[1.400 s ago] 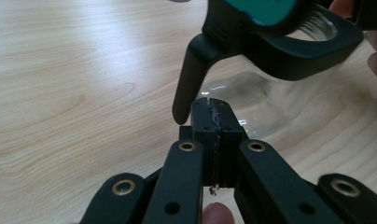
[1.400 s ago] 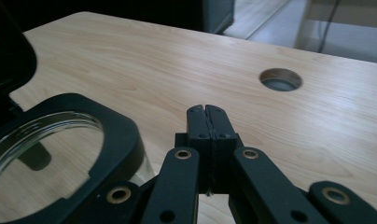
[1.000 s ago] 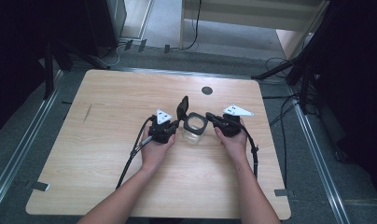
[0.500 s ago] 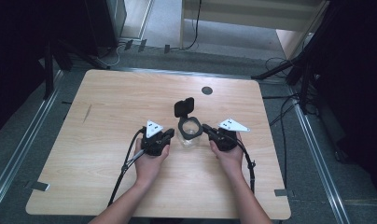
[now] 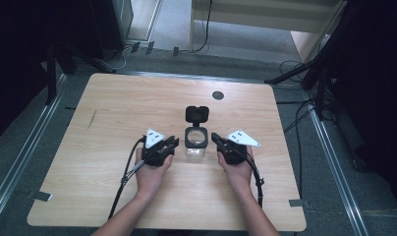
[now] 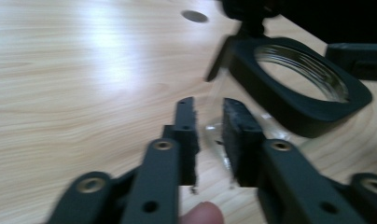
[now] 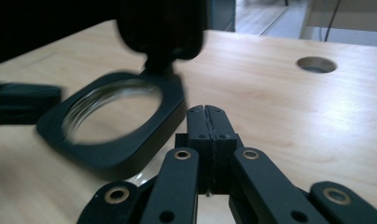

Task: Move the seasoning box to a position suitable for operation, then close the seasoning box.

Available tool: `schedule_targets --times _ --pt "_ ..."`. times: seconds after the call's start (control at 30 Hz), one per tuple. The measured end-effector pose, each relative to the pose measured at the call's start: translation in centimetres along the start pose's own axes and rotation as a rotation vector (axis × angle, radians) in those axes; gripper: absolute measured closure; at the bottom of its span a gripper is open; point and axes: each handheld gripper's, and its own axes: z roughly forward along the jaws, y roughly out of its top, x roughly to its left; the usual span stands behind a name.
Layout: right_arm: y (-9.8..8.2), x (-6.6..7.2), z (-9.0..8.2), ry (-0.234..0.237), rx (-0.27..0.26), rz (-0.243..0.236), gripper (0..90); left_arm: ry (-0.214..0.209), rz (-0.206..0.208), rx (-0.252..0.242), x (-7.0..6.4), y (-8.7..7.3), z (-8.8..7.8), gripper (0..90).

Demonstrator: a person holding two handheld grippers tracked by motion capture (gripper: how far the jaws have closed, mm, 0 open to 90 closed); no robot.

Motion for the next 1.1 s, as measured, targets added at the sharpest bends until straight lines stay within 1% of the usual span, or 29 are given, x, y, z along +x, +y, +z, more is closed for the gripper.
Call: schedule_targets --times 0.03,0.07,0.1,0.13,0.17,0.2,0.23,0.27,0.3,0.33,0.37,0.4,0.47,0.5,0.57,0.63,0.73,0.8,0.87,0.97,1.0,1.1 --pt "0.2 -0.2 0.1 -0.007 -0.004 0.008 90.0 0.016 -0.018 -0.009 1.3 -0.3 -0.9 64.0" --pt "0.7 -0.6 0.2 -0.008 -0.003 0.009 90.0 0.025 -0.028 -0.013 2.3 -0.5 -1.5 57.7" --pt "1.0 -0.8 0.4 -0.007 -0.003 0.013 90.0 0.042 -0.05 -0.024 3.9 -0.9 -2.7 53.1" --pt "1.4 -1.1 0.5 -0.012 -0.006 0.012 90.0 0.045 -0.056 -0.026 4.9 -1.2 -3.5 48.1" --pt "1.7 -1.2 0.6 -0.013 -0.003 0.011 90.0 0.062 -0.065 -0.029 6.7 -1.8 -4.9 45.8" --pt "2.2 -1.5 0.8 -0.008 -0.004 0.015 90.0 0.085 -0.066 -0.026 8.0 -2.2 -6.0 40.1" --pt "2.6 -1.6 1.0 -0.012 -0.009 0.012 90.0 0.099 -0.073 -0.036 9.2 -2.8 -7.2 37.6" --pt "2.9 -1.8 1.2 -0.016 -0.01 0.012 90.0 0.104 -0.098 -0.036 10.4 -3.3 -8.5 35.2" --pt "3.2 -1.9 1.4 -0.019 -0.015 0.017 90.0 0.097 -0.115 -0.042 11.5 -3.6 -9.8 32.1" --pt "3.6 -2.0 1.6 -0.025 -0.019 0.027 90.0 0.121 -0.11 -0.044 12.4 -3.9 -11.0 30.3" --pt "3.9 -2.2 1.8 -0.029 -0.022 0.034 90.0 0.16 -0.093 -0.048 13.1 -4.1 -12.1 29.7" --pt "4.2 -2.3 2.0 -0.029 -0.027 0.039 90.0 0.185 -0.08 -0.05 13.8 -4.4 -13.1 29.0" --pt "4.9 -2.5 2.3 -0.036 -0.034 0.053 90.0 0.208 -0.07 -0.044 14.9 -4.9 -14.8 23.4" --pt "5.3 -2.6 2.5 -0.035 -0.038 0.057 90.0 0.206 -0.066 -0.04 15.4 -5.2 -15.4 21.5" --pt "6.0 -2.7 2.8 -0.028 -0.043 0.059 90.0 0.21 -0.065 -0.043 15.7 -5.7 -16.4 17.3" --pt "6.6 -2.5 3.2 -0.016 -0.037 0.051 90.0 0.215 -0.03 -0.042 15.5 -6.0 -16.9 17.3" --pt "7.4 -2.2 3.8 -0.014 -0.027 0.042 90.0 0.211 -0.004 -0.037 15.0 -6.1 -16.5 17.1" --pt "8.0 -2.2 4.2 -0.008 -0.041 0.059 90.0 0.227 0.006 -0.033 14.8 -6.1 -16.2 17.5" --pt "8.8 -2.4 4.4 -0.006 -0.054 0.069 90.0 0.235 0.008 -0.026 14.8 -6.1 -16.1 17.8" --pt "9.7 -2.7 4.4 0.024 -0.072 0.073 90.0 0.222 -0.002 -0.023 14.9 -6.1 -16.1 17.8" --pt "10.0 -2.6 4.4 0.042 -0.073 0.077 90.0 0.221 -0.007 -0.022 15.0 -6.1 -16.1 17.9" --pt "10.0 -2.1 4.0 0.088 -0.049 0.039 90.0 0.212 -0.013 -0.023 15.0 -6.1 -16.1 18.0"
